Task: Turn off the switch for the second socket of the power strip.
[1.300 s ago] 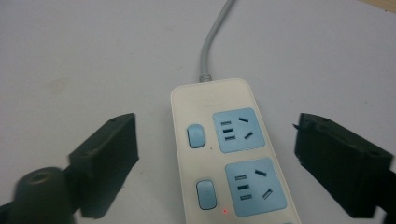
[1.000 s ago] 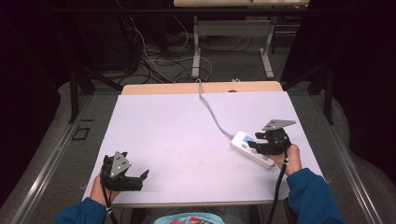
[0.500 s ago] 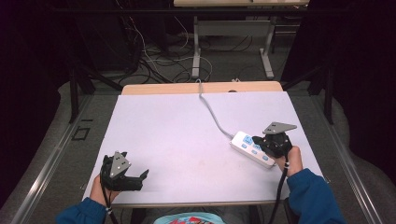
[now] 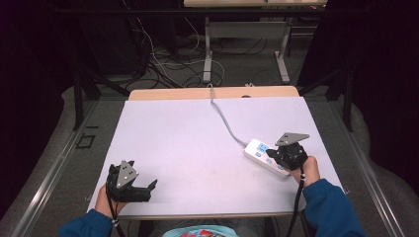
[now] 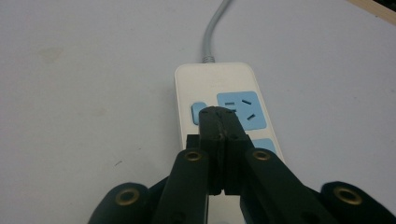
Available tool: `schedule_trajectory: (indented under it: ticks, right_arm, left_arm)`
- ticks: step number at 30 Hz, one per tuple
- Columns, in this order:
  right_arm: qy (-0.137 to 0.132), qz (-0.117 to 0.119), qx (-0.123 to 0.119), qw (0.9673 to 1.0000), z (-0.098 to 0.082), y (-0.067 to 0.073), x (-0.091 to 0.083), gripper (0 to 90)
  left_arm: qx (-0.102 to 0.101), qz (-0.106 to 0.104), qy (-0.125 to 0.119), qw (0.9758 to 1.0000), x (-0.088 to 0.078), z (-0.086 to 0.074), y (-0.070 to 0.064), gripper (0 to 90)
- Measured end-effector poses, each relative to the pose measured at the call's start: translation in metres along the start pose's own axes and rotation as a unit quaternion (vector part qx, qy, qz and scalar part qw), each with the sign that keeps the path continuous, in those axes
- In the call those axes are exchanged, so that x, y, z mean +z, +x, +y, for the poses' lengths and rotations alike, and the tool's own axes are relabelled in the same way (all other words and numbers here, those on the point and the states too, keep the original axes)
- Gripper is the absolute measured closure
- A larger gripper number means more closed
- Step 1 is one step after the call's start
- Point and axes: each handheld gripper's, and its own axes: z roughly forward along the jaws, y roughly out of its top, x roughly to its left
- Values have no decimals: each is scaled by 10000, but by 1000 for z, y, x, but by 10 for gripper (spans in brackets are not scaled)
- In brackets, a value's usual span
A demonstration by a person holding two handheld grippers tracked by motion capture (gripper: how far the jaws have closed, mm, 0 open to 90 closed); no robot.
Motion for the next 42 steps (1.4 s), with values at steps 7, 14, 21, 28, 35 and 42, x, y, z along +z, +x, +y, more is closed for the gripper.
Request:
schedule_trajectory:
  ticks: [7, 14, 21, 28, 35, 42]
  right_arm:
    - [141, 0, -60, 9999, -1, 1, 6, 900]
    - [214, -41, -84, 9997, -3, 1, 8, 900]
    - [343, -139, -69, 9993, -5, 3, 12, 900]
    - [460, -186, -41, 9988, -5, 4, 15, 900]
    - [501, -231, -76, 9984, -7, 4, 17, 900]
    - [595, -201, -29, 9980, -7, 5, 21, 900]
  left_arm:
    - [-7, -35, 36, 10000, 1, 0, 0, 20]
    - [61, -19, 62, 10000, 1, 0, 0, 19]
    - [7, -66, 57, 10000, 1, 0, 0, 19]
    - [51, -26, 51, 10000, 1, 0, 0, 19]
    - [71, -37, 61, 9999, 1, 0, 0, 19]
    - [19, -60, 49, 10000, 2, 0, 0, 19]
